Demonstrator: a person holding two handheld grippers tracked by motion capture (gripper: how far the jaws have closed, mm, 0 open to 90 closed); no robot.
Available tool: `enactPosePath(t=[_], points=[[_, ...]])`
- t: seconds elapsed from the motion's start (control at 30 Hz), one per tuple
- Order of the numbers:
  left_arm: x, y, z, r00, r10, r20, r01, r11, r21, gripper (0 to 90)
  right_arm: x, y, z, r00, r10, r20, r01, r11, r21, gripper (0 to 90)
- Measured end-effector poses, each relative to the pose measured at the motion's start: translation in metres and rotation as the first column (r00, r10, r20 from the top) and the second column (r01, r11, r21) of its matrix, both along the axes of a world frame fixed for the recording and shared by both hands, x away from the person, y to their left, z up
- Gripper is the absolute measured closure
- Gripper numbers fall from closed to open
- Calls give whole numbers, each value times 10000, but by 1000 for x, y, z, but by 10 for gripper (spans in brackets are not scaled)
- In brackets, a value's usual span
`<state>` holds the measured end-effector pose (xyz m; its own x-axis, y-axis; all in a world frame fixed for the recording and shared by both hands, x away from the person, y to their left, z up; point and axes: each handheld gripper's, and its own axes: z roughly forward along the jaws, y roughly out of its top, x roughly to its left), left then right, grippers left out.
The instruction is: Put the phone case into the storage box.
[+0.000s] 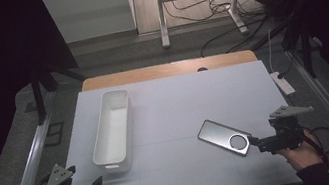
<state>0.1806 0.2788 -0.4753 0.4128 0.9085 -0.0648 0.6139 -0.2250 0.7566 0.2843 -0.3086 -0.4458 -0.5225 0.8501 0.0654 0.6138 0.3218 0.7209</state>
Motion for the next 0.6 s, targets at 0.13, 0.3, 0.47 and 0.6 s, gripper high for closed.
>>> enactPosePath(t=[0.13, 0.3, 0.47, 0.6], points=[[0, 0, 0, 10000, -7, -9, 7, 10000, 22, 25, 6, 2, -1, 9999, -51, -99, 51, 10000, 43, 0], [0, 0, 0, 10000, -7, -24, 7, 10000, 40, 25, 14, 4, -3, 10000, -65, -74, 64, 10000, -37, 0], [0, -1, 0, 10000, -35, -29, 35, 10000, 61, 25, 21, 6, -5, 9999, -52, -134, 51, 9999, -117, 0], [0, -1, 0, 10000, -34, -19, 34, 10000, 42, 25, 25, 8, -6, 9997, -56, -225, 53, 9999, -103, 0]])
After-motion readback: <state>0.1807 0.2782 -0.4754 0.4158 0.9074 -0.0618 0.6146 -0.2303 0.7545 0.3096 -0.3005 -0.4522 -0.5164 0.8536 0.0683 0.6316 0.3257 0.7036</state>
